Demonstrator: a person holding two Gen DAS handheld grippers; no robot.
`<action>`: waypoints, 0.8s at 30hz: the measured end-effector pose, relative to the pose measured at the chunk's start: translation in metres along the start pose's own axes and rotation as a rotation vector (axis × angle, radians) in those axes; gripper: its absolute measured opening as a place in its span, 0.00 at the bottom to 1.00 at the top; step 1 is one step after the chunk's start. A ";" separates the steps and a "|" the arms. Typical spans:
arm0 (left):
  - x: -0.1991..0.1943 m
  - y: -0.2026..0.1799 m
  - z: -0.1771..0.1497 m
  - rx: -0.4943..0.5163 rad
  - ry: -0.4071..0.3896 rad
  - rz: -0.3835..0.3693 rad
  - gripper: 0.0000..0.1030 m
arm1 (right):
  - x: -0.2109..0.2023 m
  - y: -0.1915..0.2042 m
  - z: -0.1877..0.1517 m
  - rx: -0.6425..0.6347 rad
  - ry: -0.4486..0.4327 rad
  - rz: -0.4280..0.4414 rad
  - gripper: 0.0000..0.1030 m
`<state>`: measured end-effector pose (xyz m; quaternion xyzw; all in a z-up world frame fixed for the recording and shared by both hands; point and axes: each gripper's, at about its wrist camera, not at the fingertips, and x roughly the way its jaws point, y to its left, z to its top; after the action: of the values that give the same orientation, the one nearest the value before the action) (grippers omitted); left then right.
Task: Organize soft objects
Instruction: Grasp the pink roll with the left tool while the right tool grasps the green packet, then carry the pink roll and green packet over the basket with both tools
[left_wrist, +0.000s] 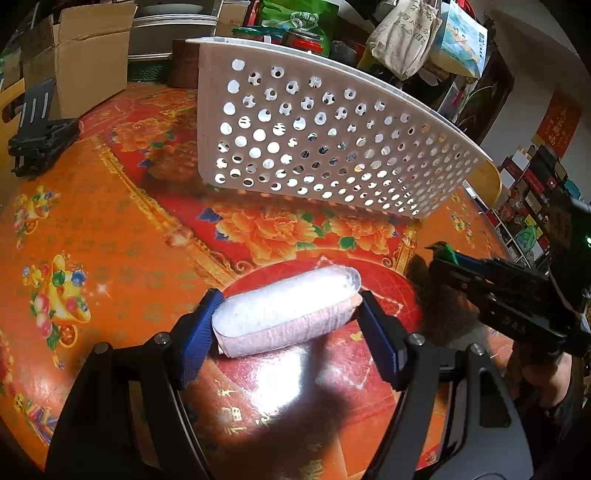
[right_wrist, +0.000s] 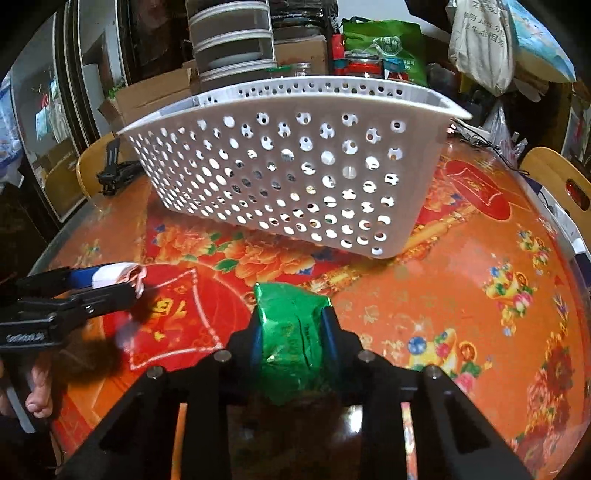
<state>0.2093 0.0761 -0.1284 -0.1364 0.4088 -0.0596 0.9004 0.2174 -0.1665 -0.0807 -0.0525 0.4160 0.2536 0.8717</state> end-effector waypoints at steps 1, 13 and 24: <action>-0.002 -0.001 0.000 0.004 -0.011 -0.003 0.69 | -0.004 0.000 -0.001 0.002 -0.007 0.002 0.26; -0.039 -0.035 -0.006 0.142 -0.150 0.084 0.69 | -0.041 0.009 -0.006 -0.011 -0.094 0.028 0.24; -0.091 -0.065 0.012 0.217 -0.226 0.109 0.69 | -0.095 0.018 0.007 -0.046 -0.201 0.019 0.24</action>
<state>0.1592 0.0361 -0.0363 -0.0219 0.3028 -0.0386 0.9520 0.1634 -0.1862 -0.0028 -0.0428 0.3211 0.2751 0.9052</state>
